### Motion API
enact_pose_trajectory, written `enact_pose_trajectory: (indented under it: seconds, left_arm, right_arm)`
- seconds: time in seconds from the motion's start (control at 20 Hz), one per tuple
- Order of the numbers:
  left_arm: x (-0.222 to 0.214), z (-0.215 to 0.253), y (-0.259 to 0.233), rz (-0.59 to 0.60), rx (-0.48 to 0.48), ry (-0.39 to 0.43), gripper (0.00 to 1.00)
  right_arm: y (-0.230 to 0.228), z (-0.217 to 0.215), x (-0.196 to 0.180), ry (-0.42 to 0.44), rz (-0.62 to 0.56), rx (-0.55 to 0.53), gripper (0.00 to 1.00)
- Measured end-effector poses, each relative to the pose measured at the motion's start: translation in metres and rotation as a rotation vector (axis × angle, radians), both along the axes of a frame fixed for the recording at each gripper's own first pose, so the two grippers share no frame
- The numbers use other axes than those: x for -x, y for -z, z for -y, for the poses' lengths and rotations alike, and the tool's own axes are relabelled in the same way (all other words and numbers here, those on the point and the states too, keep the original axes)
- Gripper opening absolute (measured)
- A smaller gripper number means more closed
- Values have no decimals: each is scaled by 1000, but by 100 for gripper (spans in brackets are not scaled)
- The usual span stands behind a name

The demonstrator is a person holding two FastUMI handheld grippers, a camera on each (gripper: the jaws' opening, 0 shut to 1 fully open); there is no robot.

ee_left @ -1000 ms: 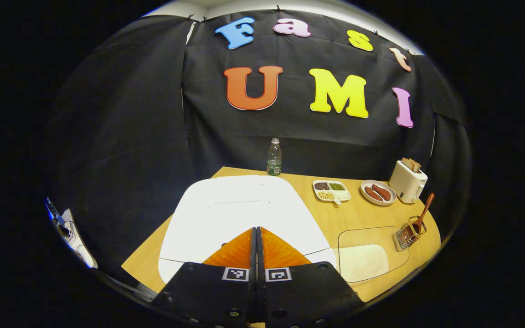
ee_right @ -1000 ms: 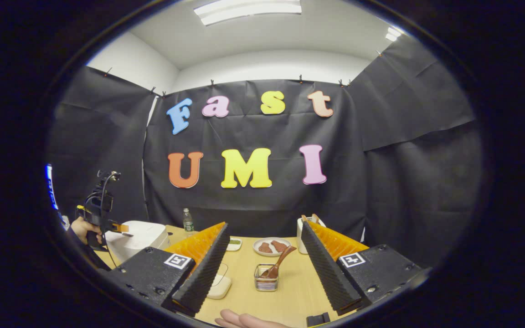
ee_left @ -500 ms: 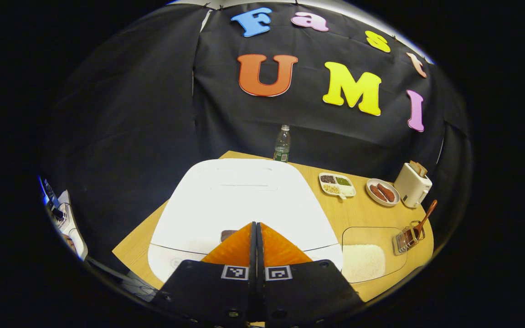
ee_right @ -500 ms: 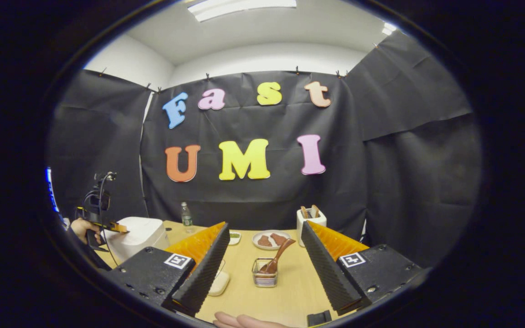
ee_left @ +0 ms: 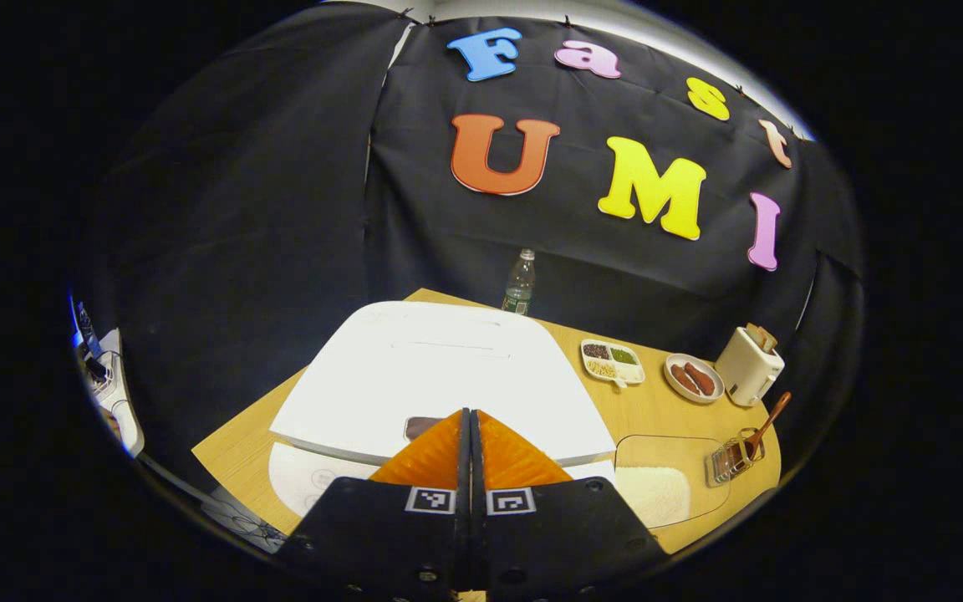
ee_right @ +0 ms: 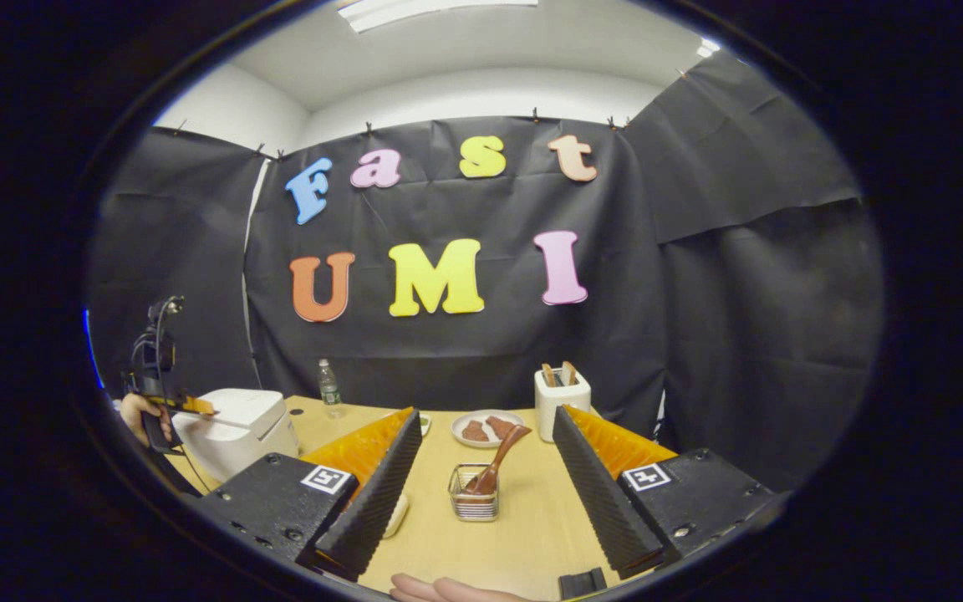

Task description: Close the left gripper, press the button to open the rice cooker; take a wooden spoon from the chopstick holder with the right hand, scoop a spoonful of rice and pour it into the rice cooker, then put the wooden spoon back into the chopstick holder.

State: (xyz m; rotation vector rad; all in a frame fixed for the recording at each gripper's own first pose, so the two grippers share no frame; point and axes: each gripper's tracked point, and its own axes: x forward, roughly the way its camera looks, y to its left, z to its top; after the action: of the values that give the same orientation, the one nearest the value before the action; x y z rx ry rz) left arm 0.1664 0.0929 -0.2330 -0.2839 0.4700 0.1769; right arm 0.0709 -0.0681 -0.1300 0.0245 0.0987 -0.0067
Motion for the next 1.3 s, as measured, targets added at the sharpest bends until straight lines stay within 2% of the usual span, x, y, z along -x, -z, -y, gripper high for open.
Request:
enact_pose_trajectory:
  seconds: [0.2, 0.3, 0.4, 0.45, 0.55, 0.65, 0.85, 1.05, 1.3]
  left_arm:
    - [-1, -10, -49, 182, -50, -38, 0]
    - [4, -4, -53, 187, -57, -19, 1]
    - [16, 4, -58, 197, -68, 3, 21]
    - [23, 4, -59, 203, -75, 10, 25]
    - [35, 6, -63, 217, -83, 9, 53]
    - [45, 1, -71, 243, -96, -14, 95]
    - [73, 9, -90, 299, -87, 10, 94]
    - [99, 14, -102, 332, -156, 27, 94]
    - [130, 29, -119, 380, -198, 66, 94]
  right_arm:
    - [9, 19, -10, 70, -16, -12, 100]
    - [12, 20, -15, 81, -18, -13, 100]
    - [15, 18, -20, 70, -20, -26, 100]
    - [18, 16, -21, 64, -23, -33, 100]
    - [24, 15, -25, 65, -27, -44, 100]
    - [32, 14, -29, 67, -38, -38, 100]
    - [50, 11, -45, 74, -75, -40, 100]
    - [70, 15, -70, 106, -98, -61, 100]
    - [90, 16, -113, 93, -125, -66, 99]
